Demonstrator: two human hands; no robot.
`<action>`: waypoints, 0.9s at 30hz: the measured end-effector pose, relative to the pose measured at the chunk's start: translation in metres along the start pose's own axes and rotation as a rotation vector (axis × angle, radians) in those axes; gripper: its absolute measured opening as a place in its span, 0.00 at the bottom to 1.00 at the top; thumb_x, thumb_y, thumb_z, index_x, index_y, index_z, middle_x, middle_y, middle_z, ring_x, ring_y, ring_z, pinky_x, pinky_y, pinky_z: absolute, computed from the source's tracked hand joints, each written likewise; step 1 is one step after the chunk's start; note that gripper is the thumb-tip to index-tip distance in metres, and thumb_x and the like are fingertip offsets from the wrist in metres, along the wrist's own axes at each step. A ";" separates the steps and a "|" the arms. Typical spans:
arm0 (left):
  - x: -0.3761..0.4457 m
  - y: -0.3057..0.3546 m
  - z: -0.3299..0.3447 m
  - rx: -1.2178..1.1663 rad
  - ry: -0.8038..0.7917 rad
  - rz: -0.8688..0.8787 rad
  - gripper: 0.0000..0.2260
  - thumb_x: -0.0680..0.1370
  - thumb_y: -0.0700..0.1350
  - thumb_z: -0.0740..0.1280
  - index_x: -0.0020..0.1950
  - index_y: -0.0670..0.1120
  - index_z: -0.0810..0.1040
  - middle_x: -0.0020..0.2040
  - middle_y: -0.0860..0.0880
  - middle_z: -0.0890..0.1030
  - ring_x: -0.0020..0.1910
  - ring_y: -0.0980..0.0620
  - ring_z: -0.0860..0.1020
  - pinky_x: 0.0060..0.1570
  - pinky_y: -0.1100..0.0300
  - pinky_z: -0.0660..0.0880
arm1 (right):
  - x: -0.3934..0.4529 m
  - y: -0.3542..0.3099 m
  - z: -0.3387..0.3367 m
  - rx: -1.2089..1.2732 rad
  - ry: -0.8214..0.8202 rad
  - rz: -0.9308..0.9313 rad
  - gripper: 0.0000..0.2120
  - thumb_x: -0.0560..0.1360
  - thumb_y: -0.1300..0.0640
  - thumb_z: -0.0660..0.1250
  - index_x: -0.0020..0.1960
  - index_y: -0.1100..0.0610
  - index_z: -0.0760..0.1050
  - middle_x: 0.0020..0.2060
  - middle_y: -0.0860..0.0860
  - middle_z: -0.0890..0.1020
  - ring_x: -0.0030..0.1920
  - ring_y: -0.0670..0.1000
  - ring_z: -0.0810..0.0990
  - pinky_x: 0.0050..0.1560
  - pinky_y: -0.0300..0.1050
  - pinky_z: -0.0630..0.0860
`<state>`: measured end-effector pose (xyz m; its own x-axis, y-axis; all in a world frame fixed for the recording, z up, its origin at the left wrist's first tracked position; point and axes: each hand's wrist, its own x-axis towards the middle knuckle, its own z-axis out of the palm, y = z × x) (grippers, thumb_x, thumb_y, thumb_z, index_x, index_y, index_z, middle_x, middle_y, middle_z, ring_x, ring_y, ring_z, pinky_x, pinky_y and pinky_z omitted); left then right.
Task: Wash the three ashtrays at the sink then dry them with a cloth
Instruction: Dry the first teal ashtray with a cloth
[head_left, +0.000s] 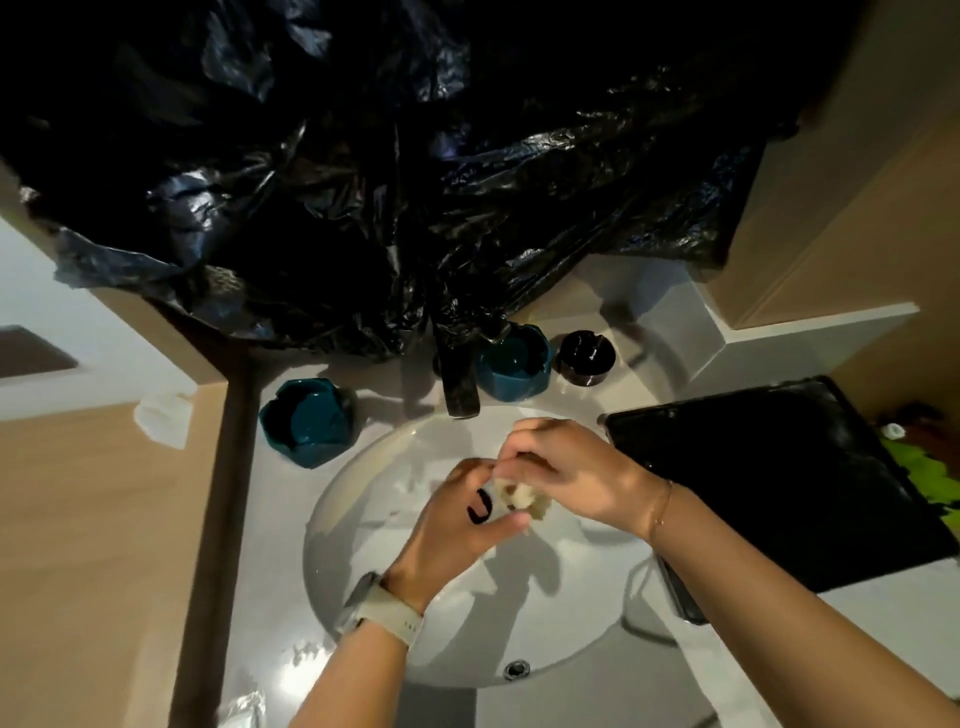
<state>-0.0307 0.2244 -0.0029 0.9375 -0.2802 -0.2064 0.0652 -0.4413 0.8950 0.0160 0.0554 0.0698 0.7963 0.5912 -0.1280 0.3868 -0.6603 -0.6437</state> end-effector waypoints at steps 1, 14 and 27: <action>0.000 0.002 -0.001 -0.053 0.002 -0.027 0.12 0.74 0.49 0.74 0.55 0.48 0.79 0.48 0.53 0.79 0.38 0.64 0.74 0.41 0.71 0.70 | -0.001 -0.005 -0.002 0.021 0.029 0.003 0.09 0.79 0.53 0.64 0.47 0.57 0.79 0.41 0.45 0.76 0.44 0.44 0.74 0.48 0.37 0.69; -0.008 0.020 -0.044 -0.472 -0.104 -0.029 0.10 0.73 0.40 0.70 0.52 0.37 0.76 0.50 0.36 0.84 0.54 0.36 0.81 0.61 0.37 0.74 | -0.021 -0.007 0.071 0.591 0.084 0.366 0.16 0.69 0.62 0.75 0.56 0.60 0.76 0.51 0.50 0.74 0.49 0.40 0.78 0.46 0.28 0.73; -0.031 -0.049 -0.033 -0.945 -0.107 -0.431 0.12 0.84 0.46 0.59 0.64 0.51 0.78 0.65 0.42 0.79 0.62 0.41 0.79 0.57 0.45 0.77 | 0.007 -0.017 0.107 1.334 0.443 0.483 0.23 0.66 0.62 0.61 0.61 0.64 0.73 0.47 0.53 0.84 0.53 0.53 0.80 0.56 0.47 0.73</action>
<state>-0.0518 0.2828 -0.0276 0.7389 -0.3515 -0.5749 0.6714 0.3116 0.6724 -0.0348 0.1206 -0.0007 0.8884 0.0968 -0.4487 -0.4559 0.2991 -0.8383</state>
